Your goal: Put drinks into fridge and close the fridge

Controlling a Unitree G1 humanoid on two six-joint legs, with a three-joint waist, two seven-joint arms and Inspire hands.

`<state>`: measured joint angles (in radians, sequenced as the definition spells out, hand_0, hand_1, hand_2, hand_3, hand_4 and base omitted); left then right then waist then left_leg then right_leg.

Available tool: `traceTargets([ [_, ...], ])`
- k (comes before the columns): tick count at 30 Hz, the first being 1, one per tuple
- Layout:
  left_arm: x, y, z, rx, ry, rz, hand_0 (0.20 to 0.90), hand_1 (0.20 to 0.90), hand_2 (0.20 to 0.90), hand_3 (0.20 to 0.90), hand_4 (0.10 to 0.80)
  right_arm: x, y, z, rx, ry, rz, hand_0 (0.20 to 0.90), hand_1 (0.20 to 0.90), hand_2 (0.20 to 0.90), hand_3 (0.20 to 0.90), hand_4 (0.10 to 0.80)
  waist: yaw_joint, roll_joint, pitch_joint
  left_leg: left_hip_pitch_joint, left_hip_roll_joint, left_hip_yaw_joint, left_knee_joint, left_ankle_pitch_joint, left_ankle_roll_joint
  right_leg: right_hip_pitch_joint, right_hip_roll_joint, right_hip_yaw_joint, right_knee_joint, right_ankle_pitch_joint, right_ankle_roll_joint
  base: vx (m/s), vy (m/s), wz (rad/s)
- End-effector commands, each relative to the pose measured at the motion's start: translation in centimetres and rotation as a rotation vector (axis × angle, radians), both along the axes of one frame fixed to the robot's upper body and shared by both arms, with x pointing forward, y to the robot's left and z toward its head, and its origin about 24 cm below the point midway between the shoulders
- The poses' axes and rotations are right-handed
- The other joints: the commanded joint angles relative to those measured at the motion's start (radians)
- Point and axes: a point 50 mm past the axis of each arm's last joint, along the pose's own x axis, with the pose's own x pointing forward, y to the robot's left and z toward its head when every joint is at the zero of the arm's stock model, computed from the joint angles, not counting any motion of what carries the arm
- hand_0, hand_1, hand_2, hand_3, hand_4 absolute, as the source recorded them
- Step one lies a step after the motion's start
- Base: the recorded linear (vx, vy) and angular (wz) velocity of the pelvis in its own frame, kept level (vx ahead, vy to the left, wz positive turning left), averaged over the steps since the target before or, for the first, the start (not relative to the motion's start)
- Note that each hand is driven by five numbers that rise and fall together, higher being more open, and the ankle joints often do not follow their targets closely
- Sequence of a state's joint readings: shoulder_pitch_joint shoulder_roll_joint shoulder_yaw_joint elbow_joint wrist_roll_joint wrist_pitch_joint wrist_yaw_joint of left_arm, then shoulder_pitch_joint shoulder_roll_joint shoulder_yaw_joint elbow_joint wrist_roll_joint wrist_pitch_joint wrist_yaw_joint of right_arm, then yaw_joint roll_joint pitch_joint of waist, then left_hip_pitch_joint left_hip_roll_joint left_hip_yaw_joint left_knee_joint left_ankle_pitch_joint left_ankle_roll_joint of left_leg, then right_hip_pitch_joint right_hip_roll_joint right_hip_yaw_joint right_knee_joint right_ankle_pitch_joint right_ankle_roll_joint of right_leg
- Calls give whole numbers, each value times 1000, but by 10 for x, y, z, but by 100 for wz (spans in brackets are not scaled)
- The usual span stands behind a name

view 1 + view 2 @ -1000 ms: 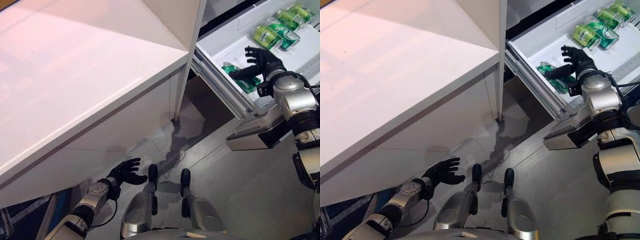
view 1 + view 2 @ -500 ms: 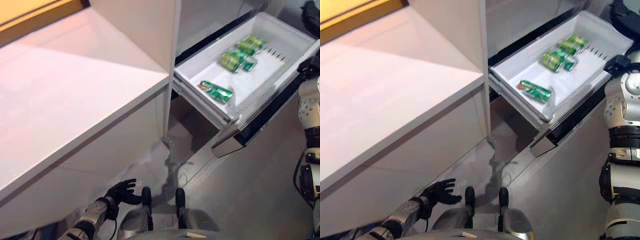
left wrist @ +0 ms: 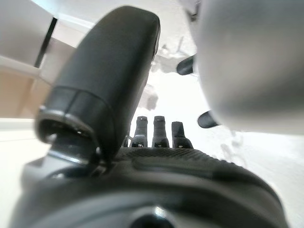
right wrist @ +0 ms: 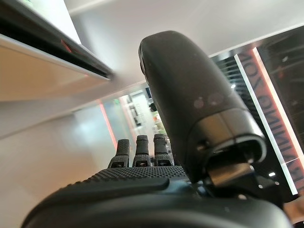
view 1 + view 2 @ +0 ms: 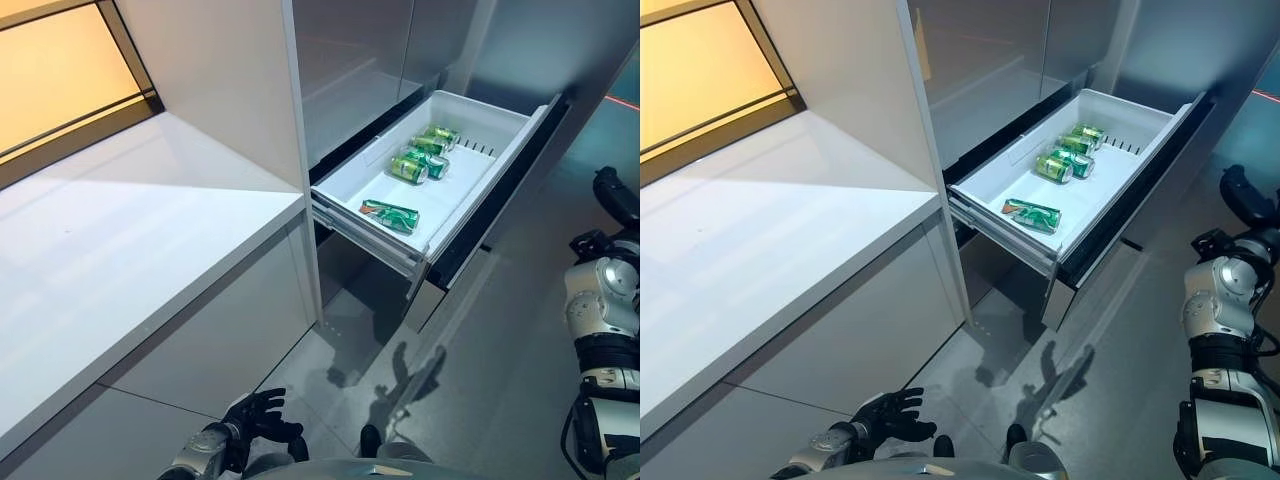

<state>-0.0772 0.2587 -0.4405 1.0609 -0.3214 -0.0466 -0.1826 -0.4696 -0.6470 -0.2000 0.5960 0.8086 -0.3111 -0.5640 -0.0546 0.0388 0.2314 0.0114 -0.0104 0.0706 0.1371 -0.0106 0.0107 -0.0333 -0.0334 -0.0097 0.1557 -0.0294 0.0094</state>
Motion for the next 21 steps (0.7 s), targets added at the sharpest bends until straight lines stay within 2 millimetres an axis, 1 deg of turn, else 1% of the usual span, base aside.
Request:
traceTargets([
  [1, 25, 10, 12, 31, -86, 30, 900, 900, 900, 900, 800, 6, 0, 78, -52, -387, -22, 900, 900, 900, 900, 800, 51, -67, 93, -199, -66, -7, 351, -243, 95, -136, -80, -25, 234, -73, -16, -277, 20, 13],
  [3, 35, 9, 17, 29, -126, 51, 900, 900, 900, 900, 800, 8, -2, 86, 6, -433, -34, 900, 900, 900, 900, 800, 57, -63, 128, -271, -74, -8, 415, -257, 105, -206, -83, -27, 301, -87, -26, -222, 31, 17],
  [5, 42, 8, 20, 22, -153, 86, 900, 900, 900, 900, 800, 11, -4, 89, 54, -459, -47, 900, 900, 900, 900, 800, 66, -54, 154, -341, -85, -11, 487, -279, 114, -280, -82, -30, 385, -115, -37, -146, 53, 15],
  [9, 43, 10, 21, 21, -165, 113, 900, 900, 900, 900, 800, 17, -2, 97, 33, -432, -29, 900, 900, 900, 900, 800, 74, -42, 169, -409, -94, -15, 544, -284, 118, -351, -78, -30, 449, -129, -50, -70, 58, 8],
  [13, 43, 11, 22, 12, -177, 142, 900, 900, 900, 900, 800, 25, 0, 103, 7, -404, 37, 900, 900, 900, 900, 800, 76, -29, 177, -460, -96, -11, 582, -283, 119, -408, -70, -26, 495, -137, -59, -43, 67, 6],
  [14, 45, 11, 23, 8, -181, 146, 900, 900, 900, 900, 800, 27, 2, 105, -25, -380, 52, 900, 900, 900, 900, 800, 76, -26, 179, -469, -96, -10, 589, -283, 119, -421, -69, -26, 505, -138, -60, -31, 64, -3],
  [18, 46, 11, 26, -10, -197, 152, 900, 900, 900, 900, 800, 38, 25, 125, -254, -333, 203, 900, 900, 900, 900, 800, 74, -18, 186, -491, -97, -7, 599, -275, 115, -452, -57, -17, 524, -135, -61, -19, 66, -2],
  [21, 47, 10, 27, -20, -208, 151, 900, 900, 900, 900, 800, 39, 47, 142, -480, -300, 275, 900, 900, 900, 900, 800, 71, -22, 187, -494, -95, -3, 598, -273, 113, -461, -52, -11, 528, -131, -59, -1, 43, -4],
])
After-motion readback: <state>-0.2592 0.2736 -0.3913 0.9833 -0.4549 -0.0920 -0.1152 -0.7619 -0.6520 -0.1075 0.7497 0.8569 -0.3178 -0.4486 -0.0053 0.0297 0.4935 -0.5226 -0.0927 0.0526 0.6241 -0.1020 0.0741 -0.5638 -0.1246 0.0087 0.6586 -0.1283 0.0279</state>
